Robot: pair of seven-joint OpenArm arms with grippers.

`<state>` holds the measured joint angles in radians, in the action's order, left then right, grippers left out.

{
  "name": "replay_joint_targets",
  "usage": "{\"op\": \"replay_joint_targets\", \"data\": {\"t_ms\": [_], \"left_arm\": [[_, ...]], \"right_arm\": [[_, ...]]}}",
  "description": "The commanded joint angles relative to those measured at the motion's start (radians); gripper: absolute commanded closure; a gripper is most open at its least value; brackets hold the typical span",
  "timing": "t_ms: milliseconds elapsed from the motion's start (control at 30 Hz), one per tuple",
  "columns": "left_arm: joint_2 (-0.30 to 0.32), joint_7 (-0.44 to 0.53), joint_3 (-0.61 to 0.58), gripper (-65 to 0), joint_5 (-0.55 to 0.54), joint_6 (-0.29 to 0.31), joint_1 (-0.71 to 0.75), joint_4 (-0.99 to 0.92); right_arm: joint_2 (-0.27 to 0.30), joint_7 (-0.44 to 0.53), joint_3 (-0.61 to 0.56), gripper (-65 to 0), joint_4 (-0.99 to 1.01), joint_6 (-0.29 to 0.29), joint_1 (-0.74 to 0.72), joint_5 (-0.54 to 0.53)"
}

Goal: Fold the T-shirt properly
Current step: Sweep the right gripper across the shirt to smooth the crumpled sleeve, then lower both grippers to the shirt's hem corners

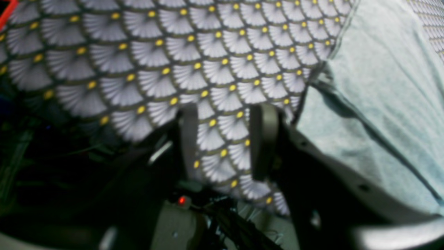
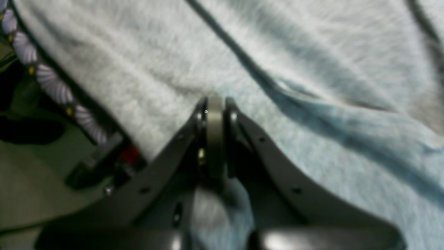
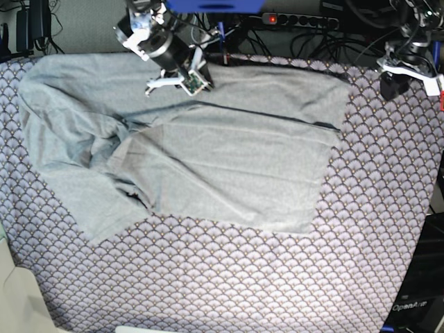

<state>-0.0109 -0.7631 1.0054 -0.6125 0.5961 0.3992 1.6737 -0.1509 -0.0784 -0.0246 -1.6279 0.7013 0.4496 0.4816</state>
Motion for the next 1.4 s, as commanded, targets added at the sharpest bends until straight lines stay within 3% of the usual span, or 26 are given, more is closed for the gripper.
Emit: {"op": "replay_joint_targets", "data": {"t_ms": [0,400,567,833,1200,1367], "left_arm": [[0.013,0.018,0.017,-23.5,-0.017,0.005,0.007,0.018],[0.013,0.018,0.022,-23.5,-0.016,0.005,0.007,0.026],[0.013,0.018,0.022,-23.5,-0.016,0.005,0.005,0.026],[0.015,0.018,0.022,-23.5,-0.016,0.003,-0.003,0.027],[0.045,0.017,0.017,-23.5,-0.016,0.003,-0.036,0.027],[0.096,0.017,0.016,-23.5,-0.016,0.0,-0.113,0.035]], "right_arm": [[-0.006,0.012,-0.002,0.0,0.001,-0.003,-0.01,-0.008],[0.018,0.007,0.004,0.0,0.047,-0.003,-0.153,-0.008],[0.052,-0.08,0.005,0.0,0.124,-0.003,-0.278,-0.008],[0.058,-0.091,0.094,0.0,0.133,-0.003,-0.43,-0.008],[0.066,-0.091,0.099,0.0,-0.128,-0.003,-0.354,-0.007],[0.099,-0.093,0.222,0.0,-0.185,-0.003,-0.348,-0.007]]}}
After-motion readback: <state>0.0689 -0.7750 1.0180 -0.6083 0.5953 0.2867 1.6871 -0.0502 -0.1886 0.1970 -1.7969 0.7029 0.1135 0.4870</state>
